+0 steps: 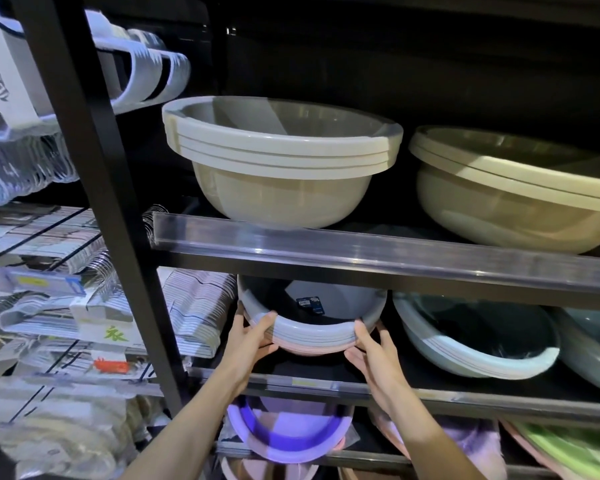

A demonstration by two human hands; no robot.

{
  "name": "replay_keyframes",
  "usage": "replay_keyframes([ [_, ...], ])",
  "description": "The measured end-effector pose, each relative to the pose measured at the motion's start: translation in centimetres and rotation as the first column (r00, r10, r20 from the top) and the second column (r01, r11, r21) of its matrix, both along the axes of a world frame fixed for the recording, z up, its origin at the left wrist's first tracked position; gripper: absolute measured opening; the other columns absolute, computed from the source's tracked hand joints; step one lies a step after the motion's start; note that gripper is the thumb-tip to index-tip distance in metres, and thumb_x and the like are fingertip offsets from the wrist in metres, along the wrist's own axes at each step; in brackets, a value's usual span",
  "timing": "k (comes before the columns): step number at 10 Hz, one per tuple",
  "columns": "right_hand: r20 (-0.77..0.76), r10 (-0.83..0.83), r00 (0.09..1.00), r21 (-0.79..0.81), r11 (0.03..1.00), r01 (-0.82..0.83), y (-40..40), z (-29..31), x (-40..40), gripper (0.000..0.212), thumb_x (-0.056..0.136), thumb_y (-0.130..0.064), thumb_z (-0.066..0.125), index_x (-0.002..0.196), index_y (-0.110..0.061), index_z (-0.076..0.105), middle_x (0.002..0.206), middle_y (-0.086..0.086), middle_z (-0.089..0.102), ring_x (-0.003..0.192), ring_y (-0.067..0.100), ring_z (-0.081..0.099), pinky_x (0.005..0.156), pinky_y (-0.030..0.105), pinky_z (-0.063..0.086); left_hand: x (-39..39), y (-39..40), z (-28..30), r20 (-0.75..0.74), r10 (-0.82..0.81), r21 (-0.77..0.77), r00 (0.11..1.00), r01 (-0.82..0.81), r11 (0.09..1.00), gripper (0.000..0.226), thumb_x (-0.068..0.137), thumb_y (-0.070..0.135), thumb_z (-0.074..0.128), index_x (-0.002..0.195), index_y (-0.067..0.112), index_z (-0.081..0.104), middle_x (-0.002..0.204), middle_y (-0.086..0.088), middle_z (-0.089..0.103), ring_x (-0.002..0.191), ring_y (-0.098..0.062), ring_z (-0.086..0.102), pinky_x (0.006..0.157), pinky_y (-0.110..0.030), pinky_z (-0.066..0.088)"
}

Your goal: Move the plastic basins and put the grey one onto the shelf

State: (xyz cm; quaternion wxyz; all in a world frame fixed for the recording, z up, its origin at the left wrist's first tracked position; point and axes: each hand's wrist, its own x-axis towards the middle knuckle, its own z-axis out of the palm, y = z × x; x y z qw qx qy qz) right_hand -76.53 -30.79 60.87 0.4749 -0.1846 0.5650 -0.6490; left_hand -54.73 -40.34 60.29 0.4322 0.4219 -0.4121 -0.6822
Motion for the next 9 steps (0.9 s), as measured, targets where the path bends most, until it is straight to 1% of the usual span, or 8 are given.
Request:
replay_keyframes([
  [1, -0.012, 0.000, 1.000, -0.004, 1.000, 0.000, 0.0, 0.2, 0.2, 0.104, 0.085, -0.038, 0.074, 0.158, -0.014, 0.004, 0.149, 0.016, 0.045, 0.106, 0.024, 0.065, 0.103, 0.042, 0.049, 0.1, 0.0, 0.1, 0.002, -0.009, 0.009, 1.000, 0.009, 1.000, 0.036, 0.086, 0.032, 0.075, 0.110, 0.028, 0.049, 0.115, -0.014, 0.069, 0.102, -0.025, 0.072, 0.085, -0.038, 0.060],
  [2, -0.031, 0.008, 0.999, 0.007, 1.000, -0.008, 0.2, 0.6, 0.3, 0.100, 0.086, -0.038, 0.073, 0.158, -0.014, 0.009, 0.141, 0.015, 0.051, 0.105, 0.025, 0.066, 0.100, 0.040, 0.050, 0.3, 0.1, -0.1, 0.065, -0.019, -0.023, 0.998, 0.020, 1.000, 0.054, 0.087, 0.035, 0.075, 0.126, 0.016, 0.043, 0.118, -0.012, 0.067, 0.102, -0.022, 0.072, 0.087, -0.039, 0.060],
  [3, -0.054, 0.020, 0.998, 0.024, 1.000, -0.019, 0.4, 0.7, 0.2, 0.092, 0.087, -0.037, 0.073, 0.156, -0.016, 0.016, 0.131, 0.015, 0.059, 0.106, 0.026, 0.067, 0.094, 0.037, 0.053, 0.7, 0.3, -0.4, 0.140, -0.027, -0.055, 0.990, 0.035, 0.998, 0.077, 0.087, 0.035, 0.075, 0.146, 0.017, 0.030, 0.119, -0.012, 0.064, 0.101, -0.023, 0.071, 0.084, -0.037, 0.061],
  [4, -0.087, 0.043, 0.995, 0.051, 0.998, -0.039, 0.9, 1.0, 0.1, 0.086, 0.087, -0.037, 0.072, 0.155, -0.017, 0.023, 0.129, 0.018, 0.061, 0.103, 0.025, 0.068, 0.091, 0.037, 0.056, 1.1, 0.4, -0.2, 0.179, -0.018, -0.071, 0.984, 0.031, 0.997, 0.095, 0.086, 0.035, 0.075, 0.157, 0.022, 0.014, 0.121, -0.011, 0.062, 0.100, -0.025, 0.071, 0.086, -0.039, 0.060],
  [5, -0.114, 0.039, 0.993, 0.062, 0.998, -0.032, 1.8, 1.3, 0.3, 0.084, 0.086, -0.037, 0.074, 0.153, -0.017, 0.028, 0.127, 0.018, 0.062, 0.097, 0.023, 0.068, 0.086, 0.035, 0.057, 1.6, 0.6, -0.2, 0.215, -0.005, -0.081, 0.977, 0.023, 0.996, 0.095, 0.086, 0.038, 0.075, 0.157, 0.022, 0.016, 0.119, -0.009, 0.063, 0.098, -0.024, 0.071, 0.090, -0.042, 0.059],
  [6, -0.137, 0.007, 0.991, 0.068, 0.998, 0.003, 2.8, 1.7, 0.6, 0.082, 0.087, -0.034, 0.074, 0.153, -0.020, 0.028, 0.123, 0.018, 0.063, 0.094, 0.023, 0.067, 0.085, 0.036, 0.057, 2.2, 0.8, -0.4, 0.211, -0.007, -0.094, 0.977, 0.027, 0.995, 0.092, 0.085, 0.039, 0.076, 0.156, 0.024, 0.020, 0.117, -0.008, 0.065, 0.099, -0.023, 0.071, 0.087, -0.039, 0.059],
  [7, -0.165, -0.014, 0.986, 0.050, 0.999, 0.023, 3.8, 2.1, 1.1, 0.079, 0.087, -0.032, 0.074, 0.152, -0.021, 0.031, 0.116, 0.015, 0.066, 0.093, 0.021, 0.067, 0.087, 0.036, 0.056, 2.8, 1.1, -0.5, 0.211, -0.015, -0.114, 0.977, 0.040, 0.993, 0.086, 0.084, 0.038, 0.077, 0.153, 0.027, 0.027, 0.117, -0.006, 0.065, 0.097, -0.022, 0.072, 0.085, -0.038, 0.060],
  [9, -0.255, -0.045, 0.966, 0.062, 0.996, 0.063, 6.6, 3.6, 2.9, 0.066, 0.090, -0.030, 0.071, 0.148, -0.021, 0.039, 0.116, 0.017, 0.064, 0.095, 0.022, 0.066, 0.090, 0.038, 0.056, 3.0, 2.7, 0.1, 0.275, -0.043, -0.178, 0.961, 0.095, 0.979, 0.075, 0.084, 0.039, 0.076, 0.147, 0.033, 0.036, 0.124, -0.011, 0.062, 0.096, -0.023, 0.072, 0.089, -0.044, 0.059],
])
